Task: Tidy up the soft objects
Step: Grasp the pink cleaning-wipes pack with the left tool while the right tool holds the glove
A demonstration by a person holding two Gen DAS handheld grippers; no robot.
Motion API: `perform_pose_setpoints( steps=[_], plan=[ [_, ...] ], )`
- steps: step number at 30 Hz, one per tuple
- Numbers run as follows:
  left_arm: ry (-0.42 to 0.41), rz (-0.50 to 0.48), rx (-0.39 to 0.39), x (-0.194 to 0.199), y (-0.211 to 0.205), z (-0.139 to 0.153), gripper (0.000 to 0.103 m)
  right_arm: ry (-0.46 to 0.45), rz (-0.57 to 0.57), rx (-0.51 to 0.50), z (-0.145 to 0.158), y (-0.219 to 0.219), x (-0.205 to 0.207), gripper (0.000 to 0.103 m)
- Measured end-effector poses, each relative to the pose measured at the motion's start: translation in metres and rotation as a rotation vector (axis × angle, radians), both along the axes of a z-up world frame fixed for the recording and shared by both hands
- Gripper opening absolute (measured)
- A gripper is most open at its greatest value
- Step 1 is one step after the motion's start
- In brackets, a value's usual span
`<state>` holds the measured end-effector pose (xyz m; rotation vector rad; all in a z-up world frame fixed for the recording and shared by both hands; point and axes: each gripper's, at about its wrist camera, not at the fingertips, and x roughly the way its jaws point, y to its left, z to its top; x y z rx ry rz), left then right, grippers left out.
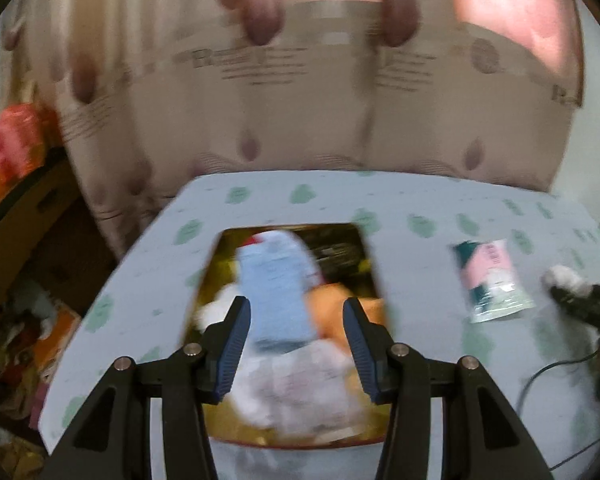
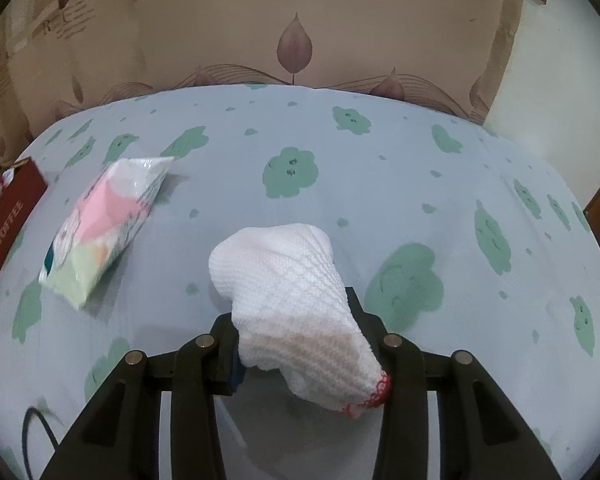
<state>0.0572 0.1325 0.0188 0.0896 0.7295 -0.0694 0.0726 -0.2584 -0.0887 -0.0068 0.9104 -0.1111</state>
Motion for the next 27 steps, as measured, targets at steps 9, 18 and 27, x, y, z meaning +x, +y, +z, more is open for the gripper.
perform_pose_setpoints(
  steps=[9, 18, 27],
  plan=[
    [0.116, -0.212, -0.052, 0.036, -0.110, -0.013, 0.049, -0.002, 0.005, 0.040, -0.001, -0.008, -0.006, 0.041],
    [0.223, -0.335, -0.094, 0.076, -0.212, -0.039, 0.049, -0.003, 0.007, 0.051, -0.002, -0.008, -0.007, 0.042],
    [0.303, -0.302, -0.086, 0.112, -0.245, -0.075, 0.049, -0.006, 0.011, 0.073, -0.002, -0.009, -0.008, 0.044]
  ],
)
